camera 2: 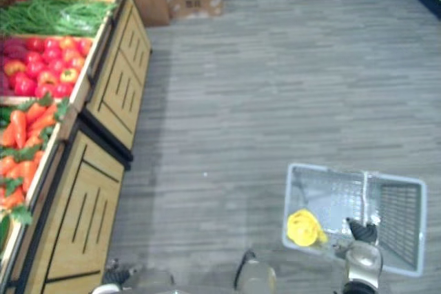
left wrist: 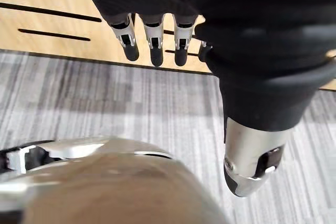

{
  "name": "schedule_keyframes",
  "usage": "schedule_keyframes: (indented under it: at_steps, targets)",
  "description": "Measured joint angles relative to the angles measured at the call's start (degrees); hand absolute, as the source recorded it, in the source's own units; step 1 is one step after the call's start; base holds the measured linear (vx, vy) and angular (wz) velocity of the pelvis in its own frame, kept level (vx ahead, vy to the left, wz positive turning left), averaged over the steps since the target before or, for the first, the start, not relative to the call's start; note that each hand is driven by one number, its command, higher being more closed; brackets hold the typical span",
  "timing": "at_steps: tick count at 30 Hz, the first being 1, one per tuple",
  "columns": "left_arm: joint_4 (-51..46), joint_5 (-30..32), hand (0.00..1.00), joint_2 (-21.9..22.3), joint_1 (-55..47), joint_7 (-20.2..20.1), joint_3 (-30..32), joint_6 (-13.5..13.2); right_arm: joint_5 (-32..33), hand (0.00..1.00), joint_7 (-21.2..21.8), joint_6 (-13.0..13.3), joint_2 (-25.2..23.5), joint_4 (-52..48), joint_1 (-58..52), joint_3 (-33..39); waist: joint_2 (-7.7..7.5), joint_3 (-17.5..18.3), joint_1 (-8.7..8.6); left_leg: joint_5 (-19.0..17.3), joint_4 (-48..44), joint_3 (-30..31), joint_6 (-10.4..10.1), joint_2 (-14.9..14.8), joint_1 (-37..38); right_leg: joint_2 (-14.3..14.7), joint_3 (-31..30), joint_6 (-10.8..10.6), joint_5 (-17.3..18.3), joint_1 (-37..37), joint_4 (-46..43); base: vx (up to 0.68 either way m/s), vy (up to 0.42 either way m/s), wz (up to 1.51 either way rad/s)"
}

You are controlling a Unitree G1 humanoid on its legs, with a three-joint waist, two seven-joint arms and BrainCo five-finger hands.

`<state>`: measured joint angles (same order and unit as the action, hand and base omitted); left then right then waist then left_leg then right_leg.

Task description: Pick vegetable in the basket

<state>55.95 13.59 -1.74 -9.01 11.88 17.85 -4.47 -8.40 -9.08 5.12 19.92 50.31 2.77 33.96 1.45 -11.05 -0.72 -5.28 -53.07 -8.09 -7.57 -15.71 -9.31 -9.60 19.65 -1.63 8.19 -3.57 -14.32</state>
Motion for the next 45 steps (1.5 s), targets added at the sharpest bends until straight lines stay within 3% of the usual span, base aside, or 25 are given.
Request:
schedule_keyframes:
  at_steps: [3,4,5,7,8,11,15,17,19,20,21,22,23,24,25,26,27,31,35,36,37,38,40,42,45]
  targets:
    - [-1.21,-1.27,0.0,0.09,-0.21,-0.15,-0.06,-0.34,0.57,1.0,-0.36,0.01,-0.15,-0.75,-0.68,0.28,0.02,0.01,1.37,-4.11,4.26,-3.29,2.51,0.23,-6.94,-0.3,-0.14,-2.29,-0.4,3.94,3.33,0.19,0.15,-0.08]
    - [-1.38,-1.3,0.0,0.1,-0.16,-0.37,-0.06,-0.36,0.63,1.0,-0.39,0.01,-0.32,-1.77,-1.16,0.33,0.01,0.0,1.67,-4.26,9.7,-5.22,3.47,0.35,-7.96,-0.73,-0.06,-3.61,-0.39,4.58,3.63,0.27,0.325,0.06]
    - [-1.49,-1.29,0.0,0.6,-0.17,-0.7,-0.07,-0.27,0.67,1.0,-0.49,-0.02,-0.82,-4.78,-3.25,0.88,1.01,0.22,2.11,-2.49,22.06,-8.46,5.33,0.84,-7.8,-0.89,0.67,-6.03,0.26,5.83,3.34,0.26,0.294,0.35]
    - [-1.89,-1.13,0.0,-0.01,0.43,-0.79,0.03,-0.22,0.69,1.0,-0.54,-0.09,-3.2,-7.53,-5.41,1.77,-1.15,1.04,1.67,-3.03,29.04,-10.19,5.64,4.87,-5.26,-3.46,3.13,-6.88,-0.22,6.26,4.94,0.28,0.281,0.72]
    - [-3.19,-1.13,0.0,-0.65,0.98,-0.72,0.02,-0.29,0.69,1.0,-0.54,-0.08,-4.19,-9.44,-6.33,1.92,-2.44,0.72,1.46,-2.92,31.39,-10.52,5.88,6.91,-5.56,-4.47,5.44,-8.8,-1.42,7.4,7.98,0.25,0.206,0.72]
    - [-3.62,-1.03,0.0,-0.6,1.3,-0.78,0.08,0.23,0.45,1.0,-0.52,-0.33,-5.85,-12.01,-6.23,1.46,-3.09,0.46,2.95,-2.88,30.86,-10.74,6.54,8.24,-5.61,-4.59,6.58,-8.62,-4.3,10.38,12.7,0.13,0.072,0.31]
    - [-3.93,-0.97,0.0,0.05,0.42,-0.83,0.0,0.25,0.36,1.0,-0.25,-0.23,-6.52,-13.98,-3.83,-1.32,-2.24,1.09,4.81,-5.08,29.27,-12.75,6.43,6.22,-4.59,-3.96,4.44,-9.52,-5.15,10.61,11.93,0.03,0.0,-0.18]
    - [-2.67,-0.91,0.0,0.56,-0.37,-0.87,-0.65,0.5,0.21,1.0,-0.22,0.23,-5.55,-13.25,-3.47,-1.19,-1.43,1.82,5.41,-7.98,32.36,-13.41,6.08,6.64,-1.94,-4.59,2.77,-10.73,-4.24,8.68,5.84,-0.01,0.062,-0.29]
    - [-0.5,-0.74,0.0,-1.19,-1.84,-0.95,-3.99,0.87,-0.31,1.0,-0.23,0.66,-5.0,-8.65,-1.55,-1.63,-2.28,2.57,4.38,-6.69,39.58,-13.34,6.61,10.02,3.37,-9.31,-2.94,-10.33,-4.96,-0.14,-14.17,0.03,0.119,-0.08]
    - [-0.45,-0.7,0.0,-1.64,-2.47,-0.97,-4.73,0.89,-0.37,1.0,-0.23,0.64,-5.03,-7.35,-1.38,-2.22,-2.93,2.83,3.86,-6.18,40.61,-13.15,6.85,10.75,4.39,-10.31,-4.65,-10.1,-6.29,-2.39,-18.83,0.11,0.105,0.21]
    - [0.1,-0.68,0.0,-3.0,-3.15,-1.06,-5.22,0.99,-0.53,1.0,-0.19,0.57,-5.05,-4.7,-1.41,-3.18,-4.04,3.02,3.08,-5.53,42.25,-12.39,7.31,12.13,6.69,-11.29,-8.35,-9.88,-10.7,-5.45,-25.71,0.18,0.113,0.42]
    - [0.12,-0.91,0.0,-3.12,-3.71,-1.05,-5.29,1.34,-0.56,1.0,-0.19,0.4,-5.03,-2.29,-1.75,-3.32,-4.21,2.98,2.4,-4.82,44.13,-9.92,8.25,12.83,8.99,-11.12,-11.09,-10.12,-17.84,-7.18,-30.55,0.21,0.113,0.48]
    - [0.07,-0.97,0.0,-3.13,-3.85,-1.04,-5.39,1.35,-0.61,1.0,-0.19,0.27,-5.06,-1.33,-2.24,-3.31,-3.96,3.01,2.25,-4.53,45.11,-8.82,8.74,12.86,10.24,-10.77,-11.88,-10.51,-20.33,-8.2,-32.76,0.24,0.109,0.66]
    - [-0.02,-1.03,0.0,-3.12,-3.71,-1.04,-5.52,1.34,-0.64,1.0,-0.18,-0.02,-5.43,1.02,-2.89,-3.2,-3.24,3.15,2.03,-4.42,45.85,-6.97,9.85,12.94,11.4,-9.83,-12.12,-10.24,-16.71,-9.42,-35.79,0.23,0.041,0.8]
    - [-0.02,-1.17,0.0,-3.22,-3.18,-1.0,-5.04,1.35,-0.61,1.0,-0.14,-0.79,-5.47,2.42,-2.91,-2.67,-4.43,3.28,2.02,-4.78,45.76,-5.05,10.44,13.09,11.63,-9.33,-10.04,-8.27,-8.48,-10.52,-36.47,0.23,0.018,0.86]
    - [-0.03,-1.21,0.0,-3.17,-2.99,-0.99,-4.5,1.35,-0.58,1.0,-0.15,-1.32,-5.5,2.46,-2.95,-2.07,-4.25,3.13,1.89,-4.85,45.84,-3.86,10.54,13.22,11.71,-8.94,-8.6,-7.44,-5.93,-11.11,-35.44,0.24,-0.014,0.9]
    - [0.0,-1.34,0.0,-2.87,-2.76,-1.0,-3.76,1.39,-0.55,1.0,-0.19,-1.87,-5.51,2.48,-3.02,-0.42,-3.9,2.8,1.62,-4.58,45.9,-1.95,10.17,13.2,12.44,-7.55,-6.58,-5.52,-3.66,-11.36,-31.29,0.21,-0.022,0.72]
    - [-0.18,-2.17,0.0,-1.48,-1.4,-0.96,-0.06,1.33,-0.35,1.0,-0.42,-2.02,-5.78,1.74,-4.8,2.15,-3.46,2.69,0.89,-5.13,46.04,5.49,9.29,12.91,13.56,-4.17,-9.71,-4.93,-3.82,-10.75,-10.24,0.28,-0.142,1.12]
    - [-0.75,-2.23,0.0,-0.65,0.11,-0.8,3.09,1.32,-0.59,1.0,-0.3,-1.99,-6.41,-0.66,-7.82,2.82,-3.2,3.12,1.44,-8.89,43.08,15.94,4.39,10.41,13.22,-3.96,-17.7,-5.95,-4.53,-8.7,1.5,0.29,-0.401,1.35]
    - [-1.31,-2.26,0.0,-1.04,0.12,-0.74,4.6,1.32,-0.55,1.0,-0.3,-1.99,-7.91,-1.68,-9.27,3.91,-5.32,4.27,1.76,-10.78,41.92,20.38,1.95,10.23,11.9,-4.47,-20.09,-5.96,-4.53,-7.3,2.73,0.16,-0.468,1.42]
    - [-1.33,-2.28,0.0,-1.55,0.1,-0.68,5.0,1.32,-0.55,1.0,-0.28,-2.0,-8.69,-2.2,-9.93,4.35,-6.68,4.76,1.76,-11.54,41.54,21.9,0.92,10.42,11.48,-4.95,-20.29,-6.85,-5.14,-6.66,2.51,0.24,-0.724,1.65]
    - [-0.34,-2.95,0.0,-0.69,0.57,-0.66,5.55,2.0,-0.55,1.0,-0.22,-2.14,-8.42,-2.46,-9.7,5.54,-4.38,4.69,2.15,-12.19,40.96,24.25,-0.12,7.51,11.0,-3.16,-16.48,-9.03,-3.18,-6.43,-0.9,0.21,-0.572,1.28]
    - [-0.15,-5.24,0.0,1.49,0.22,-0.25,7.42,1.98,-0.52,1.0,-0.26,-1.96,-8.1,-3.69,-9.0,5.91,-2.58,5.27,2.54,-6.8,43.18,24.14,-1.74,4.33,10.23,-1.68,-11.3,-7.35,1.25,-6.72,-5.99,0.21,-0.493,1.21]
    - [0.02,-6.8,0.0,1.97,-1.14,0.6,9.39,2.0,-0.49,1.0,-0.06,-1.54,-6.86,-3.68,-6.56,4.22,-0.82,6.13,2.51,-1.47,46.06,24.64,-4.01,1.23,8.0,-0.02,-6.29,-5.51,2.46,-6.9,-6.38,0.17,-0.489,1.0]
    - [-0.01,-8.59,0.0,1.84,-1.34,1.58,12.49,2.07,-0.52,1.0,0.36,-0.5,-5.72,-3.35,-3.33,3.07,-0.84,5.84,2.41,7.2,48.1,24.18,-3.12,-0.28,3.21,0.87,-0.16,-2.96,1.6,-6.19,-4.19,0.12,-0.343,1.13]
